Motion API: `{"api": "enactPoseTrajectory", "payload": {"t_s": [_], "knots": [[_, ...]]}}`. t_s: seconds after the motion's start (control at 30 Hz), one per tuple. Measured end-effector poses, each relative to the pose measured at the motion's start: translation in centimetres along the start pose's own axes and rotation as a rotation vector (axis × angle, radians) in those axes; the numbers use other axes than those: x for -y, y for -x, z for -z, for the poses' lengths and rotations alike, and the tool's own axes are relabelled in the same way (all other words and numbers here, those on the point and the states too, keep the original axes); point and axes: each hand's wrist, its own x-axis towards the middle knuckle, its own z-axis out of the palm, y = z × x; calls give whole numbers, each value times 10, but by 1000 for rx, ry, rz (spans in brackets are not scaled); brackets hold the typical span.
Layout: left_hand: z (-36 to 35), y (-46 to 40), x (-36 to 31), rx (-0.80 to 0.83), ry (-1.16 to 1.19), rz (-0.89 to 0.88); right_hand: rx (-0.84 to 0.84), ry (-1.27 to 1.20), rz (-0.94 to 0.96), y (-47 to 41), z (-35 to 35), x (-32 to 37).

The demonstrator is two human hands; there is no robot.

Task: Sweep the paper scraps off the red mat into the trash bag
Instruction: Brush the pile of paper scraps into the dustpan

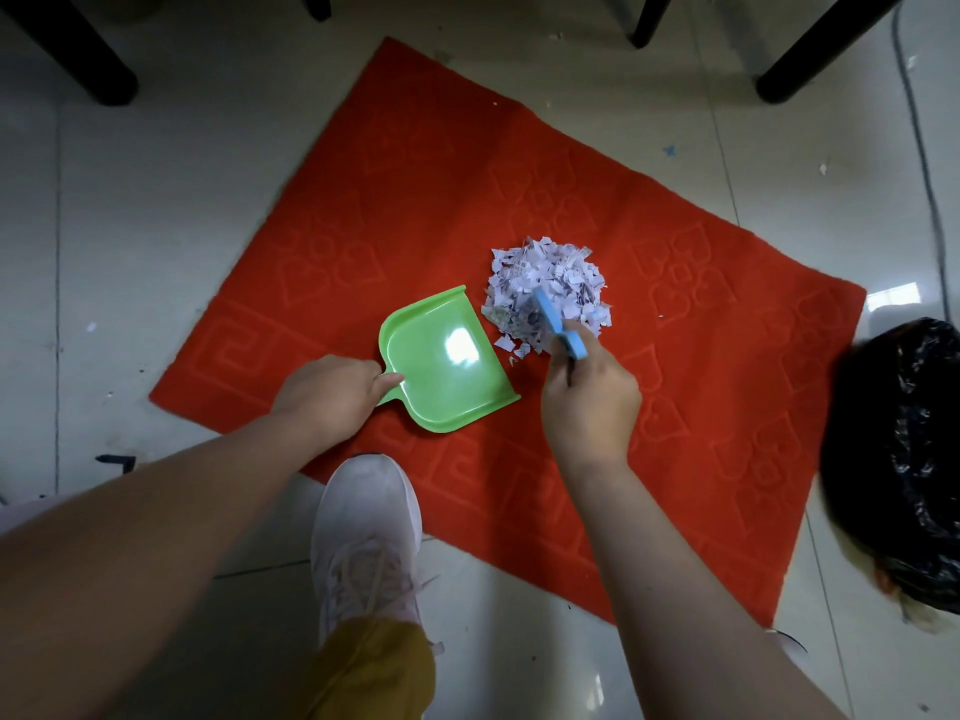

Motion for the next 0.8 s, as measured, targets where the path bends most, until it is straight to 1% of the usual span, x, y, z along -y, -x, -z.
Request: {"api": "enactPoseTrajectory", "payload": {"t_s": [0.1, 0.2, 0.33, 0.4, 0.47, 0.53, 0.57, 0.63, 0.7, 0.8], "knots": [[0, 0, 0, 6, -8, 2, 74, 24, -23, 3, -7, 4], [1, -2, 0, 15, 7, 8, 103, 9, 34, 10, -13, 8], [2, -2, 0, 33, 19, 13, 187, -2, 82, 17, -16, 13], [3, -3, -1, 36, 18, 14, 148, -31, 114, 18, -16, 13], [4, -3, -1, 42, 17, 17, 53, -43, 124, 17, -12, 12], [5, -3, -2, 47, 19, 22, -42, -48, 94, 14, -7, 10], [5, -2, -2, 47, 20, 23, -53, -46, 59, 12, -4, 8], [5, -2, -2, 44, 24, 19, -2, -16, -18, 7, -2, 5], [5, -2, -2, 42, 31, 13, 109, 33, -67, 5, -4, 5], [4, -2, -2, 39, 43, 20, 243, 69, -50, 8, -9, 12]]}}
